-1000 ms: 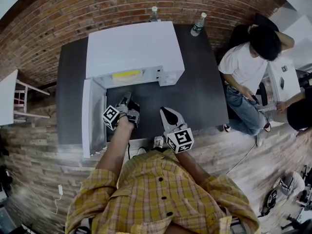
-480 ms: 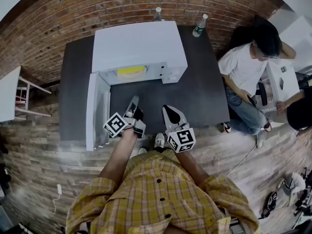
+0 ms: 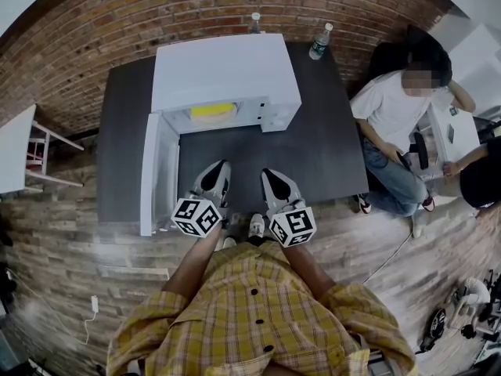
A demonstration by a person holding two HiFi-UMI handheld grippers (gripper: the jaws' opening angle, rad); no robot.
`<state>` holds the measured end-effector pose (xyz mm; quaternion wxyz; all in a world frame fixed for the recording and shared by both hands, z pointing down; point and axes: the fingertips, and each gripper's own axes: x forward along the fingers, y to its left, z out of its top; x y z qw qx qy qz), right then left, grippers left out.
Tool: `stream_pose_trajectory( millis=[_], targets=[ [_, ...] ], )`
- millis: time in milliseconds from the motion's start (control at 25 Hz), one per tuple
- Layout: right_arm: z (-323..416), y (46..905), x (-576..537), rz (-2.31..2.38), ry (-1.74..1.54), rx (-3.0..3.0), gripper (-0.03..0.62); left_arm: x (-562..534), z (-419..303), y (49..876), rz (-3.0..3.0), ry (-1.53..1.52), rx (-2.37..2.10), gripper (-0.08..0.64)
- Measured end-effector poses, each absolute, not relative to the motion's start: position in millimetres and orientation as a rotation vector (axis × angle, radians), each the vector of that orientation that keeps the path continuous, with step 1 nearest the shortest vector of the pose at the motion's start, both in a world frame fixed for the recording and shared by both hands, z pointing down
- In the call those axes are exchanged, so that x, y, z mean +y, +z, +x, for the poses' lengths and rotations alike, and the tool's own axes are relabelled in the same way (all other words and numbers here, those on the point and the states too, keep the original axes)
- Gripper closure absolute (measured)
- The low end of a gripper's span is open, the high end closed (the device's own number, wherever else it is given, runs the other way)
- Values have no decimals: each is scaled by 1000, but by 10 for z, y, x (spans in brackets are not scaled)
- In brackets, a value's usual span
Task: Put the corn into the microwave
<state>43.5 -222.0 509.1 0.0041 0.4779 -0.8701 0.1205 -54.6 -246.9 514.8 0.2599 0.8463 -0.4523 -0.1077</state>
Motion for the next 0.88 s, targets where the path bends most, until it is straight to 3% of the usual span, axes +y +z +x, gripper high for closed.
stream_pose_trajectory(
  millis=[880],
  targets=[
    [307, 4955, -2110, 1491, 312, -2750, 592, -2083, -565, 4940, 2490, -127, -1418, 565]
  ],
)
